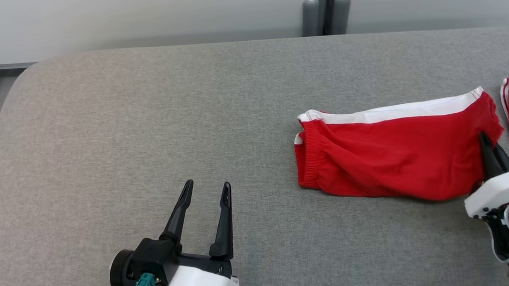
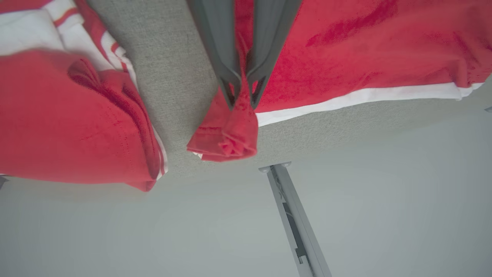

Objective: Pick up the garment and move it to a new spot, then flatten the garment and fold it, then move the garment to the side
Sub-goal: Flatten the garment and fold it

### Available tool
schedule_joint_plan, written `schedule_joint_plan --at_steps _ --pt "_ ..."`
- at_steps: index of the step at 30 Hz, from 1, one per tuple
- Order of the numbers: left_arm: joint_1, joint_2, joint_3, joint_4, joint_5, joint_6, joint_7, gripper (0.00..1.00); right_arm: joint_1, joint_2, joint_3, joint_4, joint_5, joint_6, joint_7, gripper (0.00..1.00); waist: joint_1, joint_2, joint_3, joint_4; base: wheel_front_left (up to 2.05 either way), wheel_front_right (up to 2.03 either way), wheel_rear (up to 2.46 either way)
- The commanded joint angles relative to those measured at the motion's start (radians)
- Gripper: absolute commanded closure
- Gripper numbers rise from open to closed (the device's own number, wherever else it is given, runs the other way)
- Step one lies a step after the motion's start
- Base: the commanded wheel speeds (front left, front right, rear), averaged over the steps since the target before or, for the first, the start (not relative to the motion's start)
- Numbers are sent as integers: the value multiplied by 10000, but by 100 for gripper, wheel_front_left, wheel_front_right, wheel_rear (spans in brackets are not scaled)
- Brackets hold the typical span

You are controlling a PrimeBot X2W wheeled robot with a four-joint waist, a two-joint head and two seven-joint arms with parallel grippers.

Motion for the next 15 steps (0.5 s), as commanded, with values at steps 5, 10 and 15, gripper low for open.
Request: schedule_joint_plan --at_steps 5,10,15 --pt "107 40 15 7 -78 31 -35 0 -15 338 314 -1010 -491 -1 -49 100 0 -1 -89 353 0 0 0" --pt "114 38 -57 -26 -130 64 -37 0 -190 636 946 -1572 -717 -1 -49 100 0 -1 -72 571 0 0 0" --pt "50 40 -178 -9 -194 103 -35 0 -424 890 1777 -1792 -759 -1 4 100 0 -1 -40 766 0 0 0"
